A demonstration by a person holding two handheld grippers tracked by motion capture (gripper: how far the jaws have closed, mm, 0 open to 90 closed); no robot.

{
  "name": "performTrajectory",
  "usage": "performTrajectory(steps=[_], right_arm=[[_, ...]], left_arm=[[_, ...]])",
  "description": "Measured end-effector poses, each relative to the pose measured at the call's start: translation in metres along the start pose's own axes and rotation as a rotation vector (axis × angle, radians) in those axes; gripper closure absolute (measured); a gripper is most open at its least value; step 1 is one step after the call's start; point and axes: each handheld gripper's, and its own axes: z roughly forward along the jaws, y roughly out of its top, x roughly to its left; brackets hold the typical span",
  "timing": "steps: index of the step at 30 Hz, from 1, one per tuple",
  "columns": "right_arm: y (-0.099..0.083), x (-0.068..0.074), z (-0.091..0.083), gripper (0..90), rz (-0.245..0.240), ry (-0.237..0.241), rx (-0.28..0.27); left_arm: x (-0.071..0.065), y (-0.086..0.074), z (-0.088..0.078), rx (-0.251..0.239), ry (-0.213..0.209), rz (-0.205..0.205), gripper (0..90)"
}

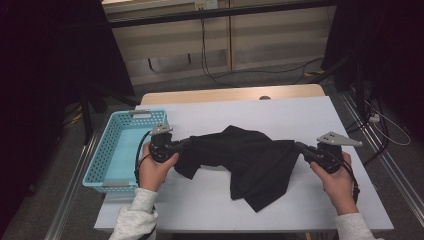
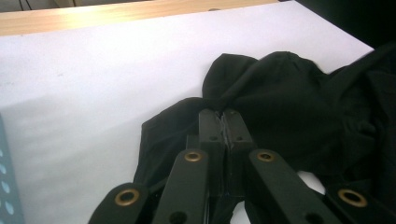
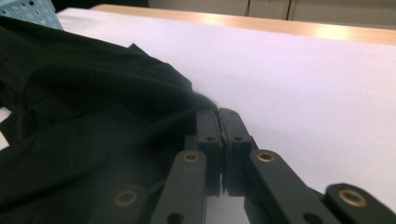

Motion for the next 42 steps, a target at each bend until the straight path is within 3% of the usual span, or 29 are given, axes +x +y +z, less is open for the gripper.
performTrajectory(steps=[7, 11, 14, 16, 17, 18, 19, 20, 21, 22, 23, 24, 25, 28, 29, 30, 32, 34, 35, 37, 38, 39, 42], right_arm=[[-0.001, 0.011, 0.011, 88.7, -0.045, 0.036, 0.04], [0.0, 0.013, 0.012, 88.5, -0.042, 0.041, 0.038], [-0.002, 0.016, 0.015, 89.0, -0.026, 0.078, 0.047], [-0.003, 0.024, 0.021, 89.1, -0.041, 0.108, 0.067], [-0.004, 0.038, 0.029, 89.2, -0.064, 0.145, 0.086], [-0.004, 0.038, 0.029, 89.2, -0.064, 0.145, 0.086], [-0.005, 0.053, 0.037, 89.3, -0.09, 0.192, 0.105], [-0.005, 0.053, 0.037, 89.3, -0.09, 0.192, 0.105], [-0.007, 0.07, 0.045, 89.3, -0.121, 0.234, 0.135], [-0.007, 0.07, 0.045, 89.3, -0.121, 0.234, 0.135], [-0.009, 0.085, 0.051, 89.3, -0.15, 0.272, 0.158], [-0.009, 0.085, 0.051, 89.3, -0.15, 0.272, 0.158], [-0.01, 0.095, 0.054, 89.1, -0.173, 0.293, 0.169], [-0.009, 0.099, 0.054, 85.4, -0.167, 0.313, 0.161], [-0.007, 0.097, 0.051, 77.0, -0.157, 0.291, 0.142], [-0.007, 0.097, 0.051, 77.0, -0.157, 0.291, 0.142], [-0.003, 0.088, 0.047, 59.0, -0.122, 0.243, 0.111], [0.0, 0.076, 0.042, 51.0, -0.091, 0.202, 0.08], [0.002, 0.06, 0.036, 44.7, -0.042, 0.15, 0.057], [0.003, 0.053, 0.033, 43.7, -0.027, 0.13, 0.051], [0.002, 0.045, 0.031, 40.4, -0.008, 0.106, 0.045], [0.0, 0.032, 0.028, 34.4, 0.028, 0.047, 0.054], [-0.002, 0.02, 0.027, 33.5, 0.057, 0.004, 0.069]], left_arm=[[-0.001, -0.004, 0.005, 0.036, -0.005, 0.012, 88.6], [-0.001, -0.006, 0.005, 0.04, -0.002, 0.002, 88.6], [-0.002, -0.008, 0.008, 0.058, -0.011, 0.001, 88.6], [-0.003, -0.01, 0.011, 0.066, -0.016, 0.0, 88.5], [-0.005, -0.01, 0.013, 0.072, -0.018, 0.013, 88.3], [-0.005, -0.01, 0.013, 0.072, -0.018, 0.013, 88.1], [-0.007, -0.011, 0.015, 0.066, -0.02, 0.013, 87.7], [-0.007, -0.011, 0.016, 0.065, -0.016, 0.02, 87.7], [-0.008, -0.011, 0.017, 0.063, -0.02, 0.019, 87.1], [-0.008, -0.012, 0.018, 0.073, -0.029, 0.029, 87.1], [-0.009, -0.013, 0.021, 0.1, -0.043, 0.033, 87.0], [-0.009, -0.013, 0.021, 0.1, -0.043, 0.033, 87.1], [-0.011, -0.015, 0.023, 0.097, -0.048, 0.027, 87.1], [-0.01, -0.015, 0.024, 0.113, -0.053, 0.033, 87.1], [-0.01, -0.016, 0.024, 0.11, -0.052, 0.029, 87.2], [-0.01, -0.016, 0.024, 0.111, -0.049, 0.029, 87.2], [-0.01, -0.016, 0.024, 0.103, -0.048, 0.023, 87.2], [-0.01, -0.016, 0.023, 0.103, -0.042, 0.032, 87.2], [-0.01, -0.016, 0.023, 0.098, -0.04, 0.032, 87.2], [-0.01, -0.016, 0.023, 0.098, -0.041, 0.031, 87.2], [-0.01, -0.016, 0.024, 0.098, -0.042, 0.028, 87.2], [-0.01, -0.016, 0.024, 0.105, -0.042, 0.026, 87.3], [-0.01, -0.016, 0.025, 0.107, -0.043, 0.027, 87.4]])
